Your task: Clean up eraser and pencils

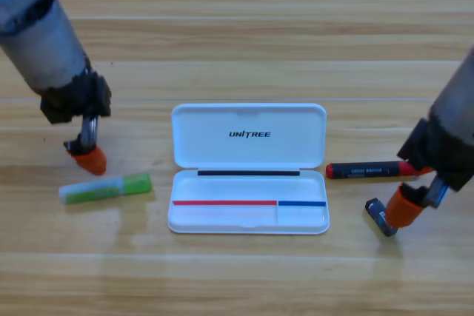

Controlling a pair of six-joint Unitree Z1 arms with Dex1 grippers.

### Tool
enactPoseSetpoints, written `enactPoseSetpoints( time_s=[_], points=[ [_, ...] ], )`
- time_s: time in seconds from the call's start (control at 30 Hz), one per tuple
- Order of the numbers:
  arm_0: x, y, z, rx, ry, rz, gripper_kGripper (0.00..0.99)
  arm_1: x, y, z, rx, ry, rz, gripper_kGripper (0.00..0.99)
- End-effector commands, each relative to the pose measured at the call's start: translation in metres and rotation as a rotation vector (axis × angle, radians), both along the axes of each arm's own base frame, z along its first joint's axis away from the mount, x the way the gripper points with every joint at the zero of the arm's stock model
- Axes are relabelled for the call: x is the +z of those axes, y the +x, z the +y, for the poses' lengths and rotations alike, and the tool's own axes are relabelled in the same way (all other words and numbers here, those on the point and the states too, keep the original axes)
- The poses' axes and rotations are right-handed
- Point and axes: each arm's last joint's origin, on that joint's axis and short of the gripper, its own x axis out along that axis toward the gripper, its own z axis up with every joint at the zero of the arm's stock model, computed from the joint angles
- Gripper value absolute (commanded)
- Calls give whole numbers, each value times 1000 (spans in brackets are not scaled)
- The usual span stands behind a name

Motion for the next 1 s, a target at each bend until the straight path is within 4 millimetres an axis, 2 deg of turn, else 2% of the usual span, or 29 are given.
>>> enactPoseSetpoints(
  time_s=[0.03,0.13,0.23,0.47,0.8,0.9,1.0],
  points=[
    [-35,6,8,21,47,118,962,-44,24,9,-38,-69,69,893],
    [-44,7,10,27,59,144,960,-52,27,13,-39,-74,83,888],
    [-51,6,14,35,66,161,960,-60,31,16,-43,-82,97,836],
    [-67,0,23,56,57,175,960,-78,39,25,-49,-97,131,836],
    [-79,-3,25,75,40,166,960,-89,43,28,-59,-111,149,807],
    [-81,-3,25,77,36,160,939,-91,42,28,-58,-115,159,626],
    [-82,-4,25,82,30,151,865,-92,42,29,-55,-109,171,365]
  ],
)
